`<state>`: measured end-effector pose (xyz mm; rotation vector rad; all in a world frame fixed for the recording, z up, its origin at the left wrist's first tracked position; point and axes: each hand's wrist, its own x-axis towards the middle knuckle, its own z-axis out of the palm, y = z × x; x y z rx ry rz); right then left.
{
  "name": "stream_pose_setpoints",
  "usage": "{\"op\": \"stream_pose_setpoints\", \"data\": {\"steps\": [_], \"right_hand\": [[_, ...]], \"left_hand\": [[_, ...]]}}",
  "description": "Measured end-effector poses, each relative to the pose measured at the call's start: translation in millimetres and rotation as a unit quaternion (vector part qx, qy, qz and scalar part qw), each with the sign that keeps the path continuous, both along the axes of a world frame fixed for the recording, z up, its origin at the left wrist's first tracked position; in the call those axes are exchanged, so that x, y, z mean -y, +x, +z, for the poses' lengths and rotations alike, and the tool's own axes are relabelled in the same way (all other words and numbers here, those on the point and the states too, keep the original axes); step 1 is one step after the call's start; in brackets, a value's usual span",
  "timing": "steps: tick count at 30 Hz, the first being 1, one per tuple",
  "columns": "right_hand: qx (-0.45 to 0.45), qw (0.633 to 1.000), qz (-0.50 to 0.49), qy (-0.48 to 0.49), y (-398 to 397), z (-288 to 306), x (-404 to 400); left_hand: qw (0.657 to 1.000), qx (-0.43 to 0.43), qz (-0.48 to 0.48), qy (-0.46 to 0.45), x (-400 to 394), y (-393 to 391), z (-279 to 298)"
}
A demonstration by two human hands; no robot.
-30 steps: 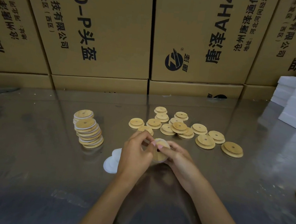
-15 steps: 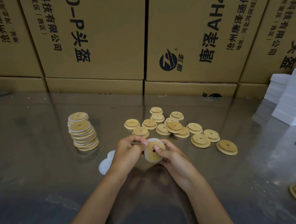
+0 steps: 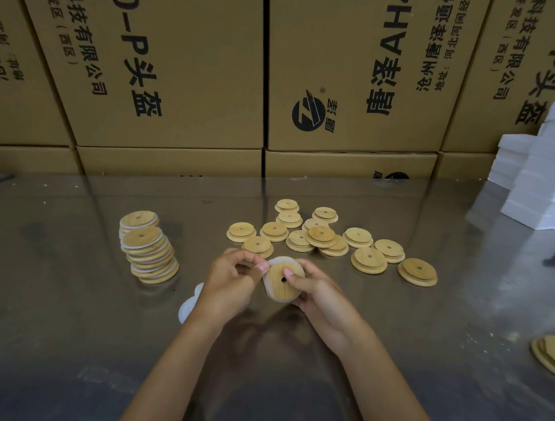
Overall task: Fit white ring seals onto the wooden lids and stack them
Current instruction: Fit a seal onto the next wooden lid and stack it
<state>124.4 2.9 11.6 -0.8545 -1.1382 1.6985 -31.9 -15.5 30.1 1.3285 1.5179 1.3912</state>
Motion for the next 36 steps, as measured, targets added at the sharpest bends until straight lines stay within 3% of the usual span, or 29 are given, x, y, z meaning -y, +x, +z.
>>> {"op": "stream_pose_setpoints", "data": {"steps": [18,36], "right_hand": [[-0.038,0.999,-0.019,-0.023,4,0,0],[-0.047,0.997,-0.058,-0.03,7,2,1]], "left_hand": [[0.994,-0.104,-0.022,0.03,-1,3,-3],[0.987,-0.148,-0.054,0.029,3,13,-10]]}}
